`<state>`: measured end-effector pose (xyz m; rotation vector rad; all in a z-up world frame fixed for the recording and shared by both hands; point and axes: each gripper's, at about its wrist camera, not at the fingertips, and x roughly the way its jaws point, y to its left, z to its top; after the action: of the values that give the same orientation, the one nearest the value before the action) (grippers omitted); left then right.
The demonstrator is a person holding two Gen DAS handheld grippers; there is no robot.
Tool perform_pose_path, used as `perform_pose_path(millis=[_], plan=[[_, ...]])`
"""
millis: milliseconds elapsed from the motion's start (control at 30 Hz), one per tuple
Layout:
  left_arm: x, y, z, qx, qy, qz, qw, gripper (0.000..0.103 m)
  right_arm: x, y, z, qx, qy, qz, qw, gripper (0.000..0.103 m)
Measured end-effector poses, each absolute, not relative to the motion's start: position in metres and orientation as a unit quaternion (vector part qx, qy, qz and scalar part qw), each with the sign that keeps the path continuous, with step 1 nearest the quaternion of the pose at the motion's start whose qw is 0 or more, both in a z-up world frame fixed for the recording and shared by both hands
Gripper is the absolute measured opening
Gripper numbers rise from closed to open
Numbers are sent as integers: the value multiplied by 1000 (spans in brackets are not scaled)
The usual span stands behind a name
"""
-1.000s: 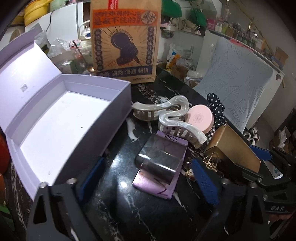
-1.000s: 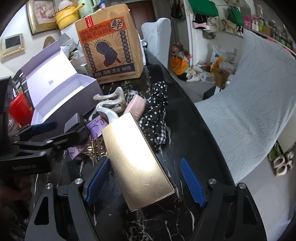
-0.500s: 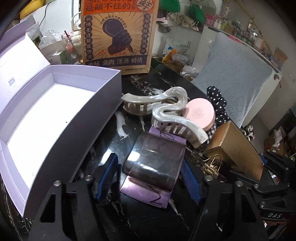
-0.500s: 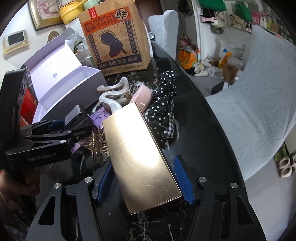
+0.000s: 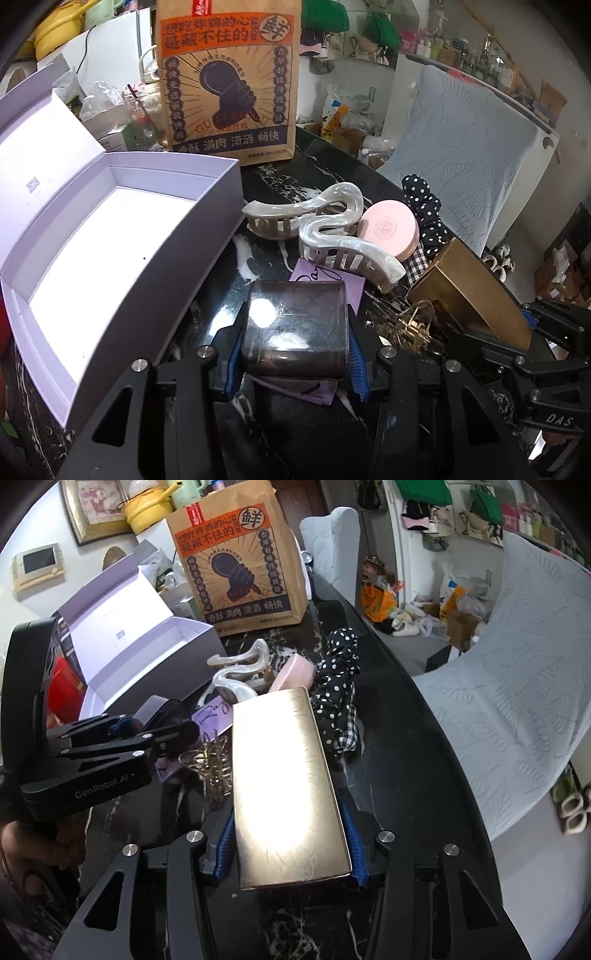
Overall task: Organize rigid objects
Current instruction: 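Grasp the dark translucent case with the left tool while the right grasps the gold box, then carry the dark case and gold box toward the lavender box with both tools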
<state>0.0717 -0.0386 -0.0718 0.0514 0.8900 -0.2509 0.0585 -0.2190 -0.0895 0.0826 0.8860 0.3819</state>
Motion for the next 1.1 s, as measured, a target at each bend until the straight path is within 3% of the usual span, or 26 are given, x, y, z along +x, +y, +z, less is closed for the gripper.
perform_pose_path(millis=[1100], plan=[[-15, 13, -20, -4, 377, -46, 925, 45, -2, -181, -39, 24, 354, 260, 898, 44]])
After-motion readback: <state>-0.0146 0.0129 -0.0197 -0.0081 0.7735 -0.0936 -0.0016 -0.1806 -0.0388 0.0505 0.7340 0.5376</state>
